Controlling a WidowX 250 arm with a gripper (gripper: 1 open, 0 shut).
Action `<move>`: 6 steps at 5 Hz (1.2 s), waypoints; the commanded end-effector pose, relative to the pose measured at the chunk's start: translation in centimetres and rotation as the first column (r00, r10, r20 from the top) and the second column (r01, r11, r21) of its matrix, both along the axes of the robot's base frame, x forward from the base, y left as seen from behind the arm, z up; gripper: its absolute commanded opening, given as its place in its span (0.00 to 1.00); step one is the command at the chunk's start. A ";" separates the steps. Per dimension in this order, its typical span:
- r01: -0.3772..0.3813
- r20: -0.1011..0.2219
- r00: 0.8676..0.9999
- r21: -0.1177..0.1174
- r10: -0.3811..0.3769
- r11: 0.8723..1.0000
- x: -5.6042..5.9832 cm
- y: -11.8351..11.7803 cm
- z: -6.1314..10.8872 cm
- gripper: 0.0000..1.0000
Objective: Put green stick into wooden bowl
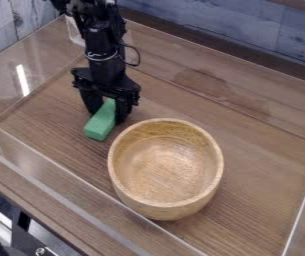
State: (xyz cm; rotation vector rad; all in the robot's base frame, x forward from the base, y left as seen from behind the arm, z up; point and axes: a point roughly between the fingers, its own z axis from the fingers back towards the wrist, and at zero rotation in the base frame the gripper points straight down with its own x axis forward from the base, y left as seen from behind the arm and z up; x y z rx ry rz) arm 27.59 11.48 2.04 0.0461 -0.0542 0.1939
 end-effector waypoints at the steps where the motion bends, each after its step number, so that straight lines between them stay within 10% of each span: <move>1: -0.015 0.024 1.000 0.013 0.015 1.000 0.3 0.4 0.7 0.00; 6: -0.073 0.055 0.996 -0.026 0.075 0.997 1.2 -0.4 7.5 0.00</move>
